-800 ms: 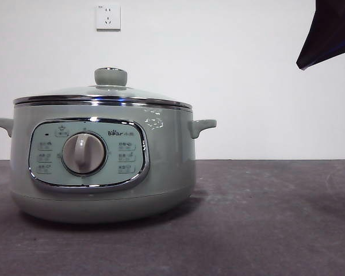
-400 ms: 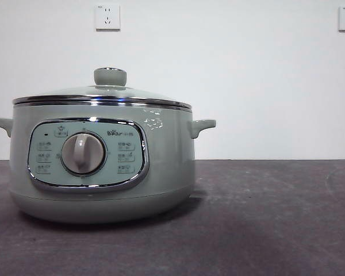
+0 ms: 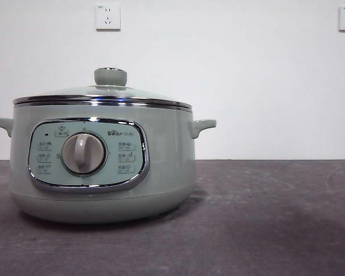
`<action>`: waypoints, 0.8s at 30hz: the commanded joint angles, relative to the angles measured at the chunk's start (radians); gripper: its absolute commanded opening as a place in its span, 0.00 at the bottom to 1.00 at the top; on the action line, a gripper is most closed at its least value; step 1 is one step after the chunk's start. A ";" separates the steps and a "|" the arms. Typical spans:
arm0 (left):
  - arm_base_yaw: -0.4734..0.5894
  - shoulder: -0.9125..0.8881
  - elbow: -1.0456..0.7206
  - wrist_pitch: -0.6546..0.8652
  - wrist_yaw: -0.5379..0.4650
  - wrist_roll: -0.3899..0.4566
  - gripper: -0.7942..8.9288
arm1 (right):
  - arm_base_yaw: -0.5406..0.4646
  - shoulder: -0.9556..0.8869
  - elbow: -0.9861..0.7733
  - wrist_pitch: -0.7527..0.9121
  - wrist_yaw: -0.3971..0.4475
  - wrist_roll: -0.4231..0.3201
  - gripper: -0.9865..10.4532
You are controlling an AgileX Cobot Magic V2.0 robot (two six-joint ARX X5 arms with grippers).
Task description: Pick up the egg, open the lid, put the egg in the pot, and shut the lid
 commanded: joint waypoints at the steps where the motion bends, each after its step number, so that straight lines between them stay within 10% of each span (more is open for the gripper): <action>1: 0.002 -0.003 -0.015 0.000 -0.001 0.002 0.08 | -0.001 -0.021 -0.044 0.013 -0.001 0.033 0.09; 24: 0.002 -0.003 -0.015 0.000 -0.002 0.002 0.08 | 0.000 -0.097 -0.112 0.018 0.009 0.175 0.09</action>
